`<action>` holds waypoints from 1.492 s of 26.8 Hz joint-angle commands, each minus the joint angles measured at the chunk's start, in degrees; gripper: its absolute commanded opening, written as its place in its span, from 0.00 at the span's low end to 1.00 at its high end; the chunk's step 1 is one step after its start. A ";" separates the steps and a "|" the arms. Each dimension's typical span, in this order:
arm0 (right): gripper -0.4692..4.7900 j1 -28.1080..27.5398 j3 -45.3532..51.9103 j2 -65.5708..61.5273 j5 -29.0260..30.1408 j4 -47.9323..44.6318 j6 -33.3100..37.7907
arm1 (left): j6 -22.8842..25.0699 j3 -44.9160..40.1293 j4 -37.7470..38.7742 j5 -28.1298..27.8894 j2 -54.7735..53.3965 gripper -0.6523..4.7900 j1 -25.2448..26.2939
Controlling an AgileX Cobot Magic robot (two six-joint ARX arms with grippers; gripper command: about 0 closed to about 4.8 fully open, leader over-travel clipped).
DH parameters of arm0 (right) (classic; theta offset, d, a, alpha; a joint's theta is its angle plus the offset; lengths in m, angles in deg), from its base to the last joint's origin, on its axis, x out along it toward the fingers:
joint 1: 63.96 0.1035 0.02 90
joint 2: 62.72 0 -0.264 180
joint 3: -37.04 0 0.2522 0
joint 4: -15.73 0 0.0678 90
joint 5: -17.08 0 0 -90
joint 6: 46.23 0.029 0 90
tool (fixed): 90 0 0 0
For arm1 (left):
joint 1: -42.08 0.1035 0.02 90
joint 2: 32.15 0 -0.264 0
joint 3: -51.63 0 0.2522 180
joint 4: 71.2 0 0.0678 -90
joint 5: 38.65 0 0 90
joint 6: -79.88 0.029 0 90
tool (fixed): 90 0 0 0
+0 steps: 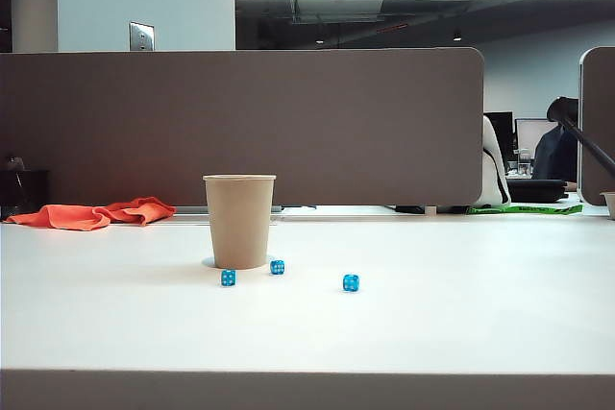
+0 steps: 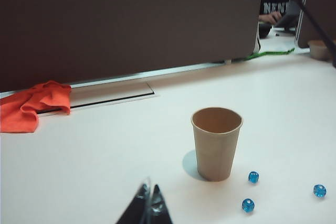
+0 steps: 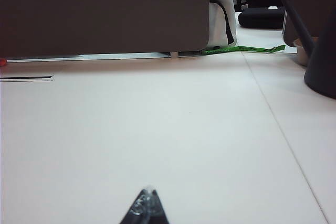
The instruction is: Pick up the dice with a different color and drop it into the paper cup.
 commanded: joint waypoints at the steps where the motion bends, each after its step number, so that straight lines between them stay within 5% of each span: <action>1: 0.09 0.00 0.09 0.02 0.33 -0.70 0.26 | -2.97 -2.73 -4.48 0.33 -0.04 0.11 0.04; 10: 0.09 0.00 0.09 0.02 0.50 -0.68 0.26 | -3.19 -6.23 -7.26 1.73 -0.04 0.11 0.07; 17: 0.09 0.00 0.09 0.02 1.84 -0.68 0.24 | 2.32 -6.25 -5.57 0.42 -0.04 0.11 1.77; 27: 0.09 -0.02 0.09 0.02 4.35 -0.87 -1.81 | -2.14 -6.23 -6.88 7.15 -0.04 0.11 19.47; 40: 0.09 -0.04 0.09 0.02 2.86 -2.97 -3.06 | -3.82 -6.21 -6.88 1.33 -0.04 0.11 16.13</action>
